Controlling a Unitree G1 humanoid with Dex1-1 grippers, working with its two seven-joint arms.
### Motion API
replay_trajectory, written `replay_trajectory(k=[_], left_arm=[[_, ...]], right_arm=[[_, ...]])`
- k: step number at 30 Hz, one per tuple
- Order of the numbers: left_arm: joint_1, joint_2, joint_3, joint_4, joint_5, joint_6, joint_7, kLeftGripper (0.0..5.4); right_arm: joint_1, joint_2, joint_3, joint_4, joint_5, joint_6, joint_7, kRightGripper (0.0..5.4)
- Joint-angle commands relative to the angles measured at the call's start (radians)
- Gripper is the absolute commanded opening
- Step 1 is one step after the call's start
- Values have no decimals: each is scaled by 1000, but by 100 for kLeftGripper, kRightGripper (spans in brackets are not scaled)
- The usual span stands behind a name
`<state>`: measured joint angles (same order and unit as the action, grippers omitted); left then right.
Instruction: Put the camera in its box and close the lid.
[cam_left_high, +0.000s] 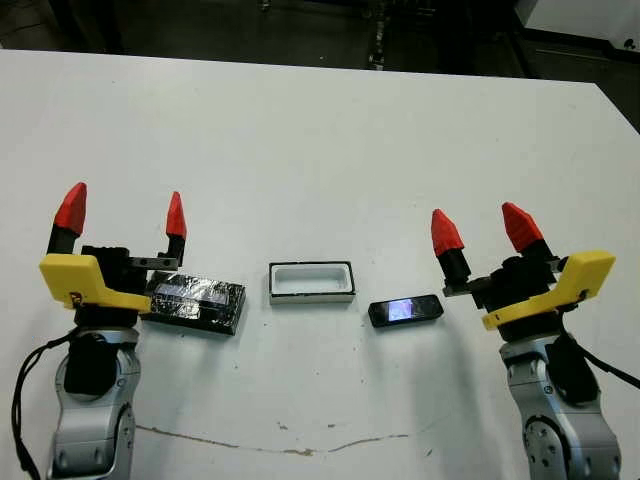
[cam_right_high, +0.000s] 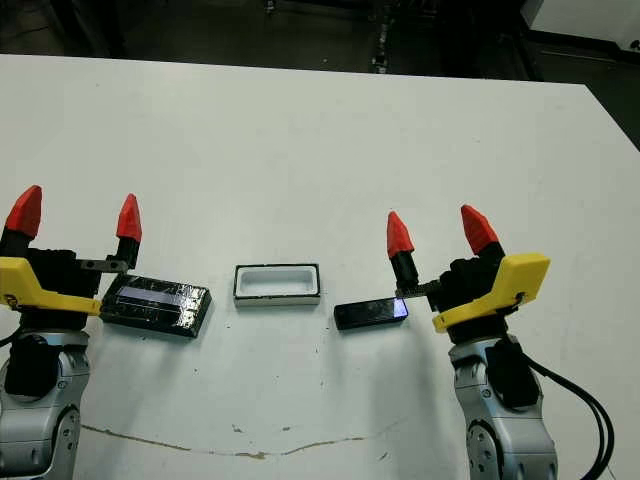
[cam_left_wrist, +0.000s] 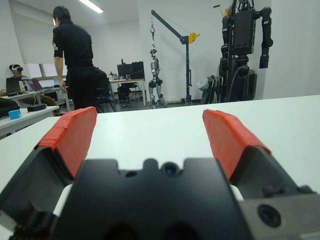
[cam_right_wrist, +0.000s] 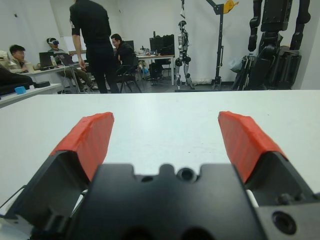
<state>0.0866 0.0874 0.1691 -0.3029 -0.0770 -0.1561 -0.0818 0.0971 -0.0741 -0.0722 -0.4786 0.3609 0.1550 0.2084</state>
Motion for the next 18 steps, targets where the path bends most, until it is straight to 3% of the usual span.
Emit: replay_trajectory(k=[1,12,15,18], left_arm=[[19,7,-4,1,9,-1,2,539],[22,4,-6,2,9,1,3,539],[22,3,-4,8,2,-6,0,539],[24,3,-5,9,7,-10,4,539]], right_arm=[[10,-13,-1,11,1,14,2,540],[-5,-49,-10,39,10,18,46,540],[-58,-129,-44,61,12,-10,125,540],[-132,-224,-79,73,19,8,192,540]])
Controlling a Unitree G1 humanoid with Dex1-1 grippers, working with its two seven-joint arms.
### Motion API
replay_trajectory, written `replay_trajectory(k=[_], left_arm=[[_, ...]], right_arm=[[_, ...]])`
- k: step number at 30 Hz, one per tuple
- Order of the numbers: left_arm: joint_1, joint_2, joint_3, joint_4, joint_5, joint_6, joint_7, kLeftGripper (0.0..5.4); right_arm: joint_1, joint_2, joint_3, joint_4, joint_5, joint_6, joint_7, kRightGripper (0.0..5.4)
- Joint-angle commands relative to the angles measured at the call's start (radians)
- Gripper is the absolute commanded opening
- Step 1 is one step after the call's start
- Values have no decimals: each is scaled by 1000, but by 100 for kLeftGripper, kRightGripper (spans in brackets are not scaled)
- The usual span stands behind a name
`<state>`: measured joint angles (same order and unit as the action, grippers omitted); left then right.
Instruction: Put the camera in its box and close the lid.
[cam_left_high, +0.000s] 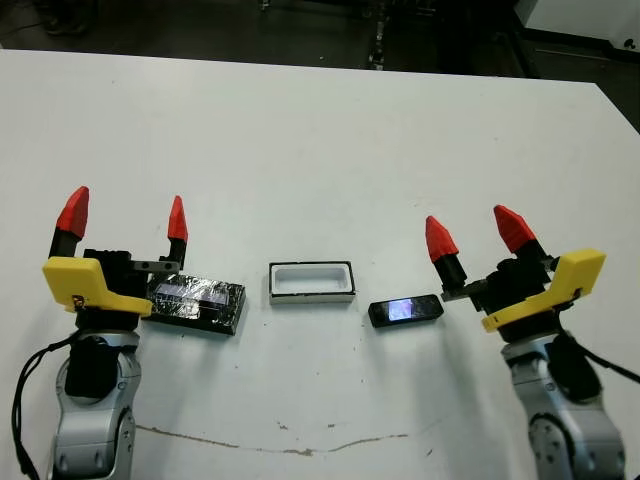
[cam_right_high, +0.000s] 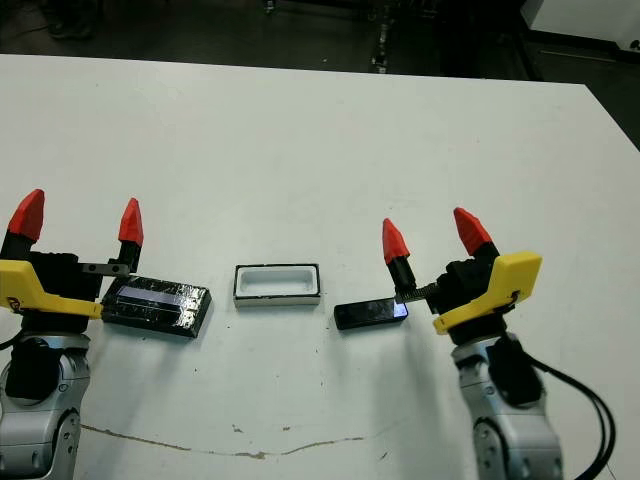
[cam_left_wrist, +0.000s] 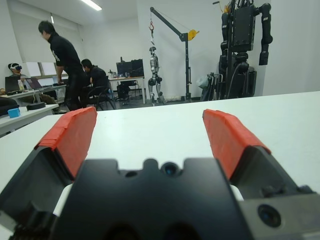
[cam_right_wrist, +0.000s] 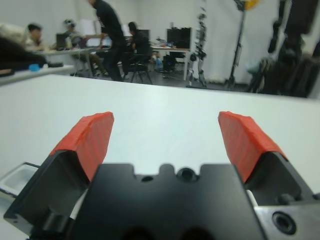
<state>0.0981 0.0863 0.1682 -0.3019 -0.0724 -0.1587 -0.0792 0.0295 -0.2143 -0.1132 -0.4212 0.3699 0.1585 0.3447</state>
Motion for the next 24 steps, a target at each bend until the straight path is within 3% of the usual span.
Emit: replay_trajectory(k=[1,7,12,13,20,24], left_arm=[[12,4,-4,9,3,-10,1,539],[12,2,-6,13,2,-12,2,539],[15,3,-6,10,9,-11,6,539],[14,3,-6,12,7,-13,5,539],[17,4,-7,9,33,-7,18,539],[19,0,-9,4,36,-5,22,539]], right_arm=[[-95,-119,-49,30,23,13,89,540],[-335,-345,-69,222,146,85,411,540],[-517,-466,22,404,91,51,664,540],[-541,-479,42,428,68,29,699,540],[-722,-513,205,603,-7,55,971,540],[-792,-476,280,731,-56,-32,1115,540]])
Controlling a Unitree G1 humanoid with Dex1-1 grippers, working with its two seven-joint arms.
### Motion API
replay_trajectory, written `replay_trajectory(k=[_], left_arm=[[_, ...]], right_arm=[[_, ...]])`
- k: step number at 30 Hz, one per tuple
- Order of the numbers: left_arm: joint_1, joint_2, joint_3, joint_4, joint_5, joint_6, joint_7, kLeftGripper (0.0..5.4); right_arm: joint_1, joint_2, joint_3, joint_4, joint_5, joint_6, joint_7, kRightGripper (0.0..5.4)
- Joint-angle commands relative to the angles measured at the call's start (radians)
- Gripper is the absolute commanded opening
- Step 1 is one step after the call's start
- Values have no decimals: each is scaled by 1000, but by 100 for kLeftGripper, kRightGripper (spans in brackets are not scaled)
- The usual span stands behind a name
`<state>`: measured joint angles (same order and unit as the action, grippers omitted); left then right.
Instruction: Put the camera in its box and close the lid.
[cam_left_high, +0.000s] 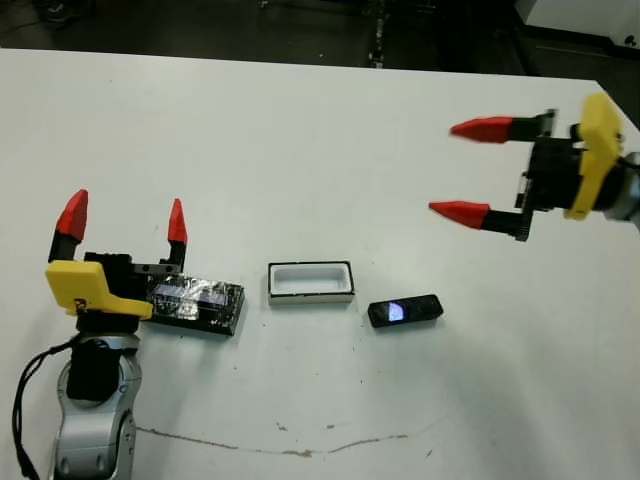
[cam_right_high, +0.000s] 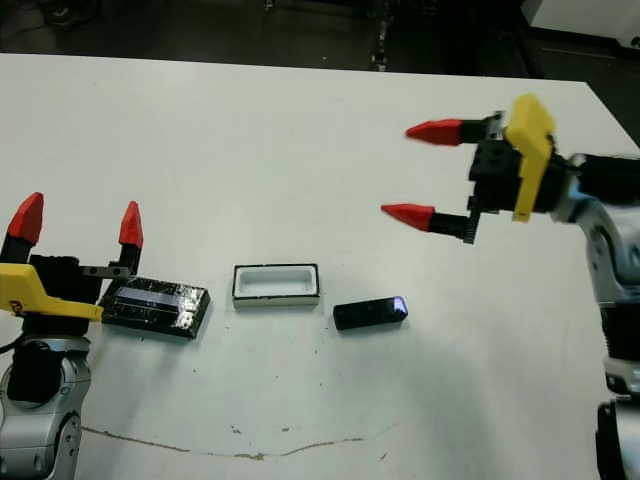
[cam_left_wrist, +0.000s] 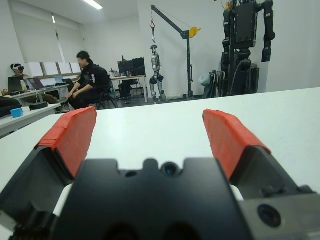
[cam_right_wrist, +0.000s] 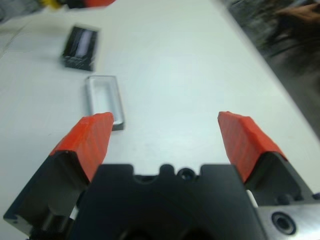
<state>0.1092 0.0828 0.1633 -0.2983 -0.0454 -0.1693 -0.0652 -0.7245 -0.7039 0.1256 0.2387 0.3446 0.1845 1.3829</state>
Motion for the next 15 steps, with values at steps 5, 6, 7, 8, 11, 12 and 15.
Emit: replay_trajectory(k=[5,6,7,8,11,12,15], left_arm=[[8,5,-6,3,13,3,10,539],[8,5,-6,2,14,3,10,539],[9,5,-7,1,18,5,12,539],[9,4,-7,-2,20,8,13,539],[8,4,-8,-5,18,15,13,539],[7,5,-8,-4,18,14,12,539],[6,3,-9,-2,15,13,12,539]], right_arm=[[-73,53,106,179,-74,-131,203,540],[-80,56,122,196,-77,-134,220,540],[-86,55,144,209,-79,-149,228,540],[-92,52,170,216,-74,-146,231,540],[-103,37,227,213,-70,-159,232,540],[-105,33,242,212,-63,-167,232,540],[-116,20,295,214,-48,-147,232,540]])
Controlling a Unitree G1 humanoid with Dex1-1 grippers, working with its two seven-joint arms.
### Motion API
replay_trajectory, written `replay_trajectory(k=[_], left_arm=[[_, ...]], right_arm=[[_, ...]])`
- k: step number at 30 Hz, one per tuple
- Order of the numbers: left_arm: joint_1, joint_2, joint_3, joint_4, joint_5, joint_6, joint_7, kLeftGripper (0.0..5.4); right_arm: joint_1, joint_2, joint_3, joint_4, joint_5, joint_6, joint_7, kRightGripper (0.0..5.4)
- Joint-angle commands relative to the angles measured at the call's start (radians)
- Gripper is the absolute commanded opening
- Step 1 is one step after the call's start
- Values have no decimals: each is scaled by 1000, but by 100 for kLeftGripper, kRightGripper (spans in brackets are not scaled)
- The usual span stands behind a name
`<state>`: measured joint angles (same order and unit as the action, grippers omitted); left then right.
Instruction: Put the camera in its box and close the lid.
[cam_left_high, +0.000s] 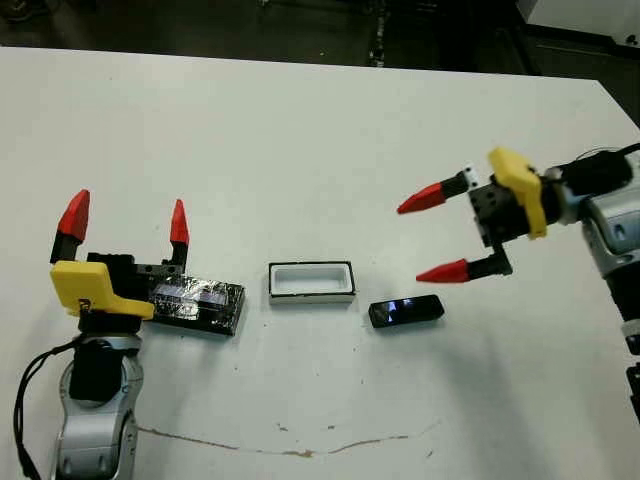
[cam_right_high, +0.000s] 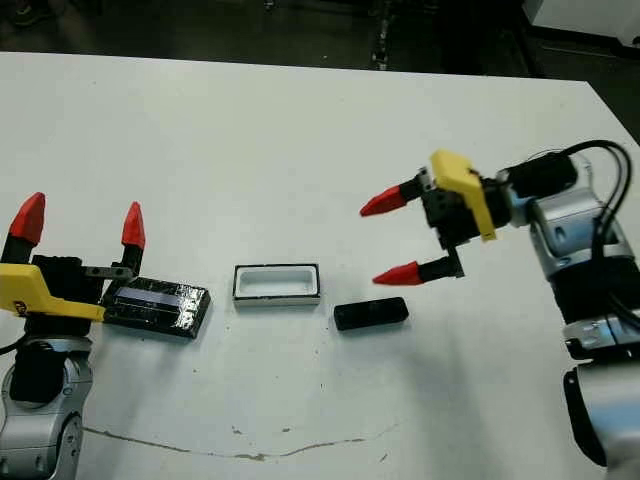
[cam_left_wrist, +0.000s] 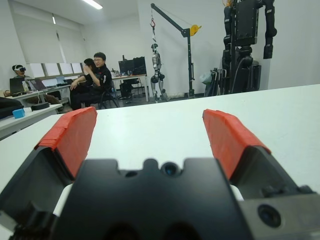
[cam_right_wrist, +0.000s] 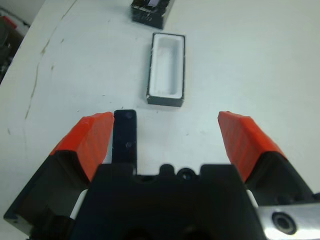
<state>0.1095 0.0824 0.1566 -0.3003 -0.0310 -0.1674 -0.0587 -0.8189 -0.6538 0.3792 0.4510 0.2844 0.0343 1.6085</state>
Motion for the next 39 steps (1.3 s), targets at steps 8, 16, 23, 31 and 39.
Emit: replay_trajectory(k=[8,16,23,31,39], left_arm=[[3,5,-4,0,3,10,6,539],[5,3,-2,-3,-3,13,5,539],[9,5,0,-7,-1,15,6,539],[14,9,1,-12,0,18,5,539],[14,10,0,-10,2,9,3,539]], right_arm=[[-19,-48,107,-4,44,-11,6,540],[8,-69,111,-78,-22,7,6,540],[61,-75,75,-171,-94,20,5,540],[111,-66,49,-211,-156,1,-22,540],[140,-44,55,-197,-183,31,-27,540]])
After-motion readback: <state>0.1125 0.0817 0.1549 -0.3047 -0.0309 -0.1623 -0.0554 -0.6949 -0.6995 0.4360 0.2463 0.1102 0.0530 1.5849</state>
